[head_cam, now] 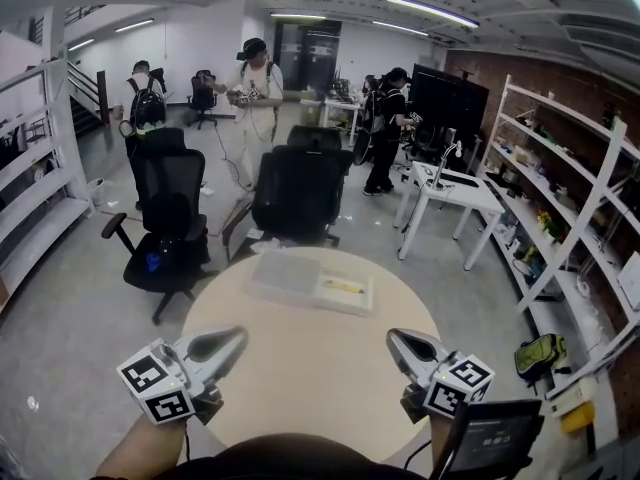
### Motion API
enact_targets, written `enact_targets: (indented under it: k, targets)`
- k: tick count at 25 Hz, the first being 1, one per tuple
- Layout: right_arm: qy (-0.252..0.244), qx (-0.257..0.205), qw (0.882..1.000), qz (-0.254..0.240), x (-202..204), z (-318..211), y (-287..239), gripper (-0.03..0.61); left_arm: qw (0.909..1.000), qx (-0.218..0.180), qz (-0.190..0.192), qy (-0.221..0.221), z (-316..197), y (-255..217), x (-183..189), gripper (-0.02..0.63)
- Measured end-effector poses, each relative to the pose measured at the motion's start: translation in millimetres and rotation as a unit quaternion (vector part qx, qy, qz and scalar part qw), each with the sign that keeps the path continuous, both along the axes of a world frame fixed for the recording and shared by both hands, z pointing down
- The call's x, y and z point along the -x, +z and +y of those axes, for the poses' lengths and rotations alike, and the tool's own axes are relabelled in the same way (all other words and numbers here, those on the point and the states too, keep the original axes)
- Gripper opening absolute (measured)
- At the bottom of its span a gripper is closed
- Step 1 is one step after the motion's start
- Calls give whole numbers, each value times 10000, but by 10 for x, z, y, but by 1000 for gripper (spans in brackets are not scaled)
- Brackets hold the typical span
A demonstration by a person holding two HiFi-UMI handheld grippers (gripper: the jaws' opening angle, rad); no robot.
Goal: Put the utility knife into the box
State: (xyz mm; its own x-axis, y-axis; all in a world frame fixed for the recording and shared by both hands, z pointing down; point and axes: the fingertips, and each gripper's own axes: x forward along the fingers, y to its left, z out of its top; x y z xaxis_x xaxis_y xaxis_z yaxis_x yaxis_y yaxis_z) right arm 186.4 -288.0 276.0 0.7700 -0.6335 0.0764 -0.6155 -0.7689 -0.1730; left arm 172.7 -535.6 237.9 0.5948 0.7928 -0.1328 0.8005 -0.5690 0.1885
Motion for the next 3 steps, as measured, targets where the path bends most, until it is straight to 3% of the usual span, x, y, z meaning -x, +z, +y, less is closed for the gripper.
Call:
enact_targets:
  k: [3]
  targets:
    - [46, 27, 10000, 4, -32, -14, -39, 12, 10000, 8, -12, 34, -20, -3, -51, 0]
